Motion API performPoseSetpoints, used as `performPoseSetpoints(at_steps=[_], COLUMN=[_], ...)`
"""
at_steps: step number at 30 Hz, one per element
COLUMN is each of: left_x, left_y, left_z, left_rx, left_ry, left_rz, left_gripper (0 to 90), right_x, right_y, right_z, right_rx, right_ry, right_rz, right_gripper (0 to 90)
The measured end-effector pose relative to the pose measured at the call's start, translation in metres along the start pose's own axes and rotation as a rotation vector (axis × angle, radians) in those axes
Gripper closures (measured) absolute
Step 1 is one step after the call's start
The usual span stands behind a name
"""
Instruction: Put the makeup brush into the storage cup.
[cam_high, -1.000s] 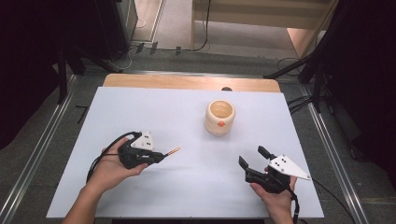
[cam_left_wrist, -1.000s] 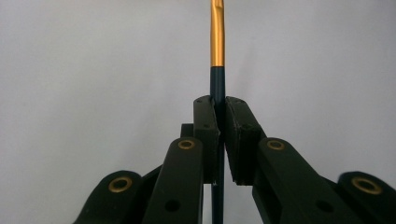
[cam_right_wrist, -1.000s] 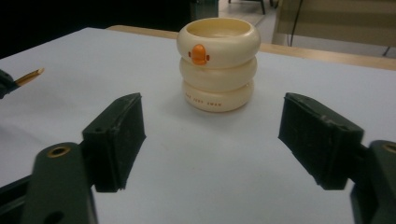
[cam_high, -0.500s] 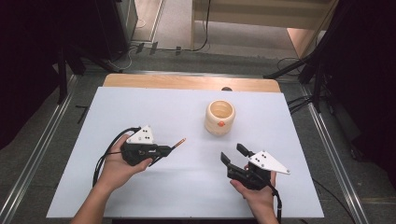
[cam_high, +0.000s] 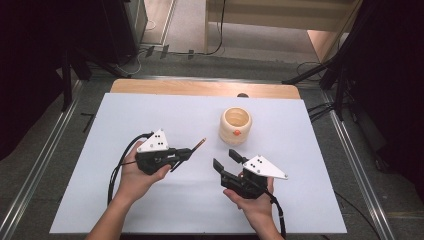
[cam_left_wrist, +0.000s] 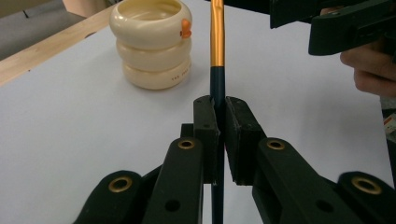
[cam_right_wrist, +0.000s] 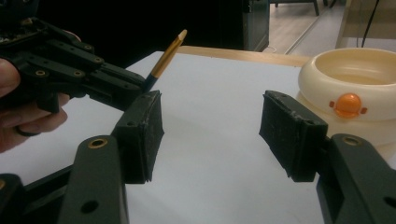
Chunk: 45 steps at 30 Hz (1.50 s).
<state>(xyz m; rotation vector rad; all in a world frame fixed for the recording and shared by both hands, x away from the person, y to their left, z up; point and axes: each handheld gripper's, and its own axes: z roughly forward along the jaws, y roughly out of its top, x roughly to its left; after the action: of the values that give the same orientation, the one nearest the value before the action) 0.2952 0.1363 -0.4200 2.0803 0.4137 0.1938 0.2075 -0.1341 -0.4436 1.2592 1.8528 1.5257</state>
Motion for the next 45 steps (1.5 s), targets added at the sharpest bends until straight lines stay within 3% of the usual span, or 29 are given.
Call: performPoseSetpoints(at_steps=[10,16,20,28,36,39,42,45], left_x=[-0.007,-0.014,-0.019,-0.027,-0.031,-0.03,-0.029,-0.031], left_y=[0.007,0.008,0.007,0.005,0.004,0.004,0.003,0.002], left_z=[0.008,0.014,0.019,0.025,0.029,0.029,0.032,0.036], left_rx=[-0.081,-0.108,-0.115,-0.13,-0.142,-0.149,-0.136,-0.118], left_ry=[-0.016,-0.021,-0.03,-0.04,-0.039,-0.048,-0.041,-0.043], left_rz=[-0.011,0.012,0.026,0.055,0.063,0.053,0.032,0.027], left_gripper=[84.7,84.7,84.7,84.7,84.4,83.7,70.6,67.8], right_x=[0.008,0.011,0.008,0.002,-0.005,-0.004,-0.005,-0.005], right_y=[0.013,0.015,0.015,0.014,0.011,0.011,0.014,0.017], right_z=[0.014,0.018,0.019,0.02,0.022,0.021,0.018,0.016], right_rx=[-0.05,-0.063,-0.062,-0.051,-0.04,-0.046,-0.066,-0.071], right_ry=[0.034,0.056,0.069,0.118,0.201,0.2,0.186,0.179], right_rz=[0.042,0.07,0.115,0.178,0.235,0.219,0.198,0.183], right_gripper=[43.8,49.9,54.6,64.5,84.4,84.4,84.5,84.5])
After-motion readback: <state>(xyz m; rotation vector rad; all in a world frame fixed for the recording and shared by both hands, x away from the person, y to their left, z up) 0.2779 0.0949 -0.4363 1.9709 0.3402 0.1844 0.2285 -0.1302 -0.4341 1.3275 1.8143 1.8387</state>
